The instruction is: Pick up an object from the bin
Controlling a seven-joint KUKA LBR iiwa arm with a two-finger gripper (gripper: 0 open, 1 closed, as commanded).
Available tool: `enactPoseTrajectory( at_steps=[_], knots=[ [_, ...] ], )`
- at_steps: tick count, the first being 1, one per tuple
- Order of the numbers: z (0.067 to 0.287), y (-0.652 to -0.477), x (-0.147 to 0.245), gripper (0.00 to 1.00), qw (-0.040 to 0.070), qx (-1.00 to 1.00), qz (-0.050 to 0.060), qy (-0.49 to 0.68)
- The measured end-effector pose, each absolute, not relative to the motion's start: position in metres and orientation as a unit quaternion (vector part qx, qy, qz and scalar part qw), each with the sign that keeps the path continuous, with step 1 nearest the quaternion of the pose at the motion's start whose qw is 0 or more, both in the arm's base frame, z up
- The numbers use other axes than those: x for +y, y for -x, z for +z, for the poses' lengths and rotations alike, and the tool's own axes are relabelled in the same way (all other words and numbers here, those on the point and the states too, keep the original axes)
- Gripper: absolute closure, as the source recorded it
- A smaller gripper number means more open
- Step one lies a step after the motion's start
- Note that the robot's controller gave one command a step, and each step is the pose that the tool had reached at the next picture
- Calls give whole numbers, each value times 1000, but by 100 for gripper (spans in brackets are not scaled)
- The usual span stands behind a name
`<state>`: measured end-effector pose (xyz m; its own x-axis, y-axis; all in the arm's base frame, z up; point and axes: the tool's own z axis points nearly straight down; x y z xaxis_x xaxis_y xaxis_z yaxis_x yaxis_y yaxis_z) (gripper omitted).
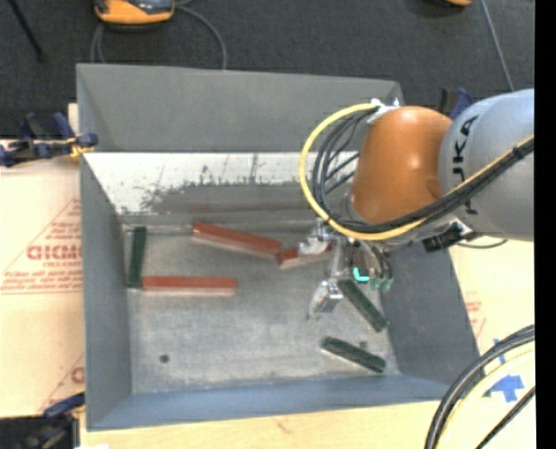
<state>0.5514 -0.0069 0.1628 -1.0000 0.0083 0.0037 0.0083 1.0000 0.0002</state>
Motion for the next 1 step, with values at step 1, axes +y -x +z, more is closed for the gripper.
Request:
enactPoseTrajectory(
  at_steps=[1],
  knots=[
    [166,-553,-7,0,-2,-1000,0,4]
  ],
)
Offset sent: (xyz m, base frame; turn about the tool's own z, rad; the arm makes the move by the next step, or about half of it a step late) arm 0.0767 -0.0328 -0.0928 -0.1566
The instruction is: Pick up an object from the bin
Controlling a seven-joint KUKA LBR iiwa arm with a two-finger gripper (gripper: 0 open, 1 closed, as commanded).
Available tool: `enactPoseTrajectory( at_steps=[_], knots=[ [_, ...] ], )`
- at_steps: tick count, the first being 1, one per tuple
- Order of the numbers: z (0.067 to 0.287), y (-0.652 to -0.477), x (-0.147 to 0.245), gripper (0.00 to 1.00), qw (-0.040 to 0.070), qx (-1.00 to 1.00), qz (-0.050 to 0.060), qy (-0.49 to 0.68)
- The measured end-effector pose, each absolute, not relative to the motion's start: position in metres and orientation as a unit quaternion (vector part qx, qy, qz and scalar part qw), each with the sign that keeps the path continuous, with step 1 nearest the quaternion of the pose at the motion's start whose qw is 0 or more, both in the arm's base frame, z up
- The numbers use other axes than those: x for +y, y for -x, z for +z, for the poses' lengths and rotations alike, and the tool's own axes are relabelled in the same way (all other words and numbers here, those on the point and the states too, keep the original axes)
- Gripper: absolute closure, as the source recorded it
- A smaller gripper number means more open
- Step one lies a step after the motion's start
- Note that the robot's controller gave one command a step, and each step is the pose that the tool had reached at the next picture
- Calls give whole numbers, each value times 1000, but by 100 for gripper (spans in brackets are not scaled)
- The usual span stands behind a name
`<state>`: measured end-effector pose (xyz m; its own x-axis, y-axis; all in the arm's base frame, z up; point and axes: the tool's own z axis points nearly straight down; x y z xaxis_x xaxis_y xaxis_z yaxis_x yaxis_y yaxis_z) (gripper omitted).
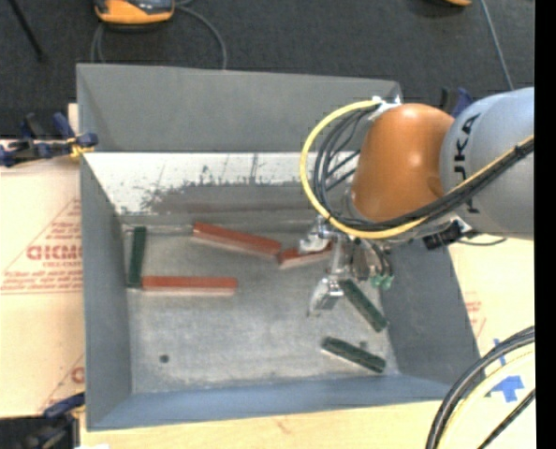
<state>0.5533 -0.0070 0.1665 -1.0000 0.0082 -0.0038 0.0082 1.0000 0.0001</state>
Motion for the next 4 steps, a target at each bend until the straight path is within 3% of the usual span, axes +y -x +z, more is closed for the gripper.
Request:
enactPoseTrajectory(
  at_steps=[1,2,3,4],
  knots=[
    [103,-608,-31,0,5,999,-1,52],
    [77,-632,-39,0,2,1000,1,-9],
    [77,-635,-50,0,7,998,2,58],
    [78,-633,-43,0,4,1000,0,-5]
  ],
)
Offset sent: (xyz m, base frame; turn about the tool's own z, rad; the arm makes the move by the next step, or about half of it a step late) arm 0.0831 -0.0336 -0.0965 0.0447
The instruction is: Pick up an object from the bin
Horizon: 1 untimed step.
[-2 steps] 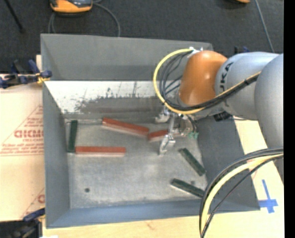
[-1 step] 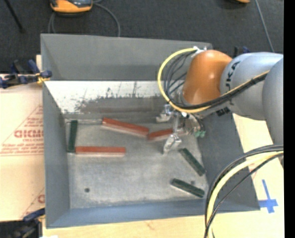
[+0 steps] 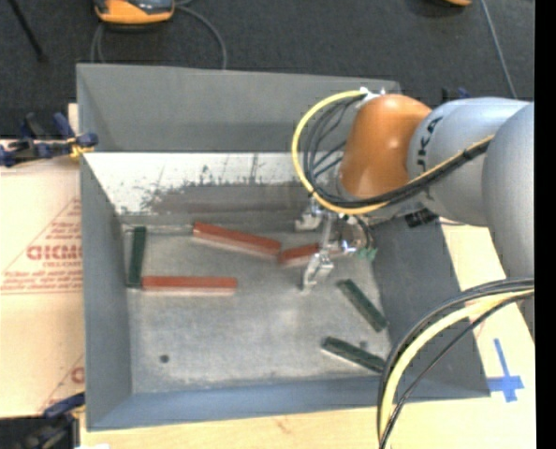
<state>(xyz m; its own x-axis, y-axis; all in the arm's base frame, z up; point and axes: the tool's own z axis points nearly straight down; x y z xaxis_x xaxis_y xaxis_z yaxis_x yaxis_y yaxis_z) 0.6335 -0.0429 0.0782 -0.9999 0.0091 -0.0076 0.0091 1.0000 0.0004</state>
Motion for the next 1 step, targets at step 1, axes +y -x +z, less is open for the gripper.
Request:
enactPoseTrajectory(
  at_steps=[1],
  knots=[
    [82,-638,-50,100,2,998,1,58]
  ],
)
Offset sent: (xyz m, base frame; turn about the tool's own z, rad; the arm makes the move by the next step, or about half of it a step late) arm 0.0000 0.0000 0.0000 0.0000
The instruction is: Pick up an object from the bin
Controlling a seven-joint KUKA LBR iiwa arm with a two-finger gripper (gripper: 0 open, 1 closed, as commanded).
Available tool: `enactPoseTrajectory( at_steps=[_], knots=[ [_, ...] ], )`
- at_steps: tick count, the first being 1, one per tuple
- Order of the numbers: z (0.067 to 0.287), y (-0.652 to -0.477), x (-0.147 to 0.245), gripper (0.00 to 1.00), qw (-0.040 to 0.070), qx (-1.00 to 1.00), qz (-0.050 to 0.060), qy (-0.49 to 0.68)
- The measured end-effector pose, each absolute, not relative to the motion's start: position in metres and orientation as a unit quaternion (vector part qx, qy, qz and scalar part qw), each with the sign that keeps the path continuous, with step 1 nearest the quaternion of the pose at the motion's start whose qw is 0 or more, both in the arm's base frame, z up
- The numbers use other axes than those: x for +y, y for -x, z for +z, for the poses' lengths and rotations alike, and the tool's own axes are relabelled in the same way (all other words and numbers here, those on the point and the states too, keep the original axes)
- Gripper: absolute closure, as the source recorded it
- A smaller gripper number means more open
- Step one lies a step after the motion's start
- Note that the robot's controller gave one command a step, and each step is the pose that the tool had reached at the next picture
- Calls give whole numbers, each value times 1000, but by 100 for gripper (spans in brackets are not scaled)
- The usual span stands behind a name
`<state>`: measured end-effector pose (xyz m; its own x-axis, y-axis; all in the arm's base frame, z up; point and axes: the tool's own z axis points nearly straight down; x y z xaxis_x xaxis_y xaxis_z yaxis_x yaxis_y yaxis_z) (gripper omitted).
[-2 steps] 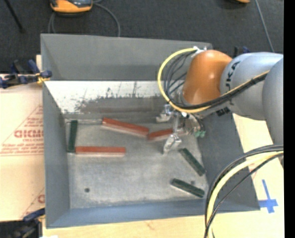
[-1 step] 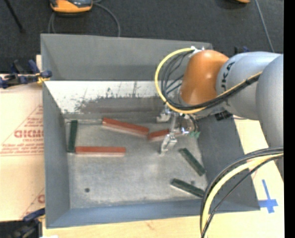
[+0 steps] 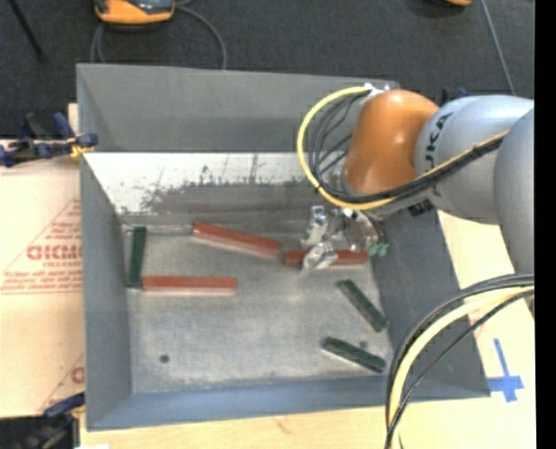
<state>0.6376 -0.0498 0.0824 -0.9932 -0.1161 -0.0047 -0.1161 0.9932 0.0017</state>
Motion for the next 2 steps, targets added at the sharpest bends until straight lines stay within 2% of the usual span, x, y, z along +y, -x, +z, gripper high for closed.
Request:
enactPoseTrajectory(
  at_steps=[2],
  knots=[
    [85,-637,-50,100,2,998,1,58]
  ],
)
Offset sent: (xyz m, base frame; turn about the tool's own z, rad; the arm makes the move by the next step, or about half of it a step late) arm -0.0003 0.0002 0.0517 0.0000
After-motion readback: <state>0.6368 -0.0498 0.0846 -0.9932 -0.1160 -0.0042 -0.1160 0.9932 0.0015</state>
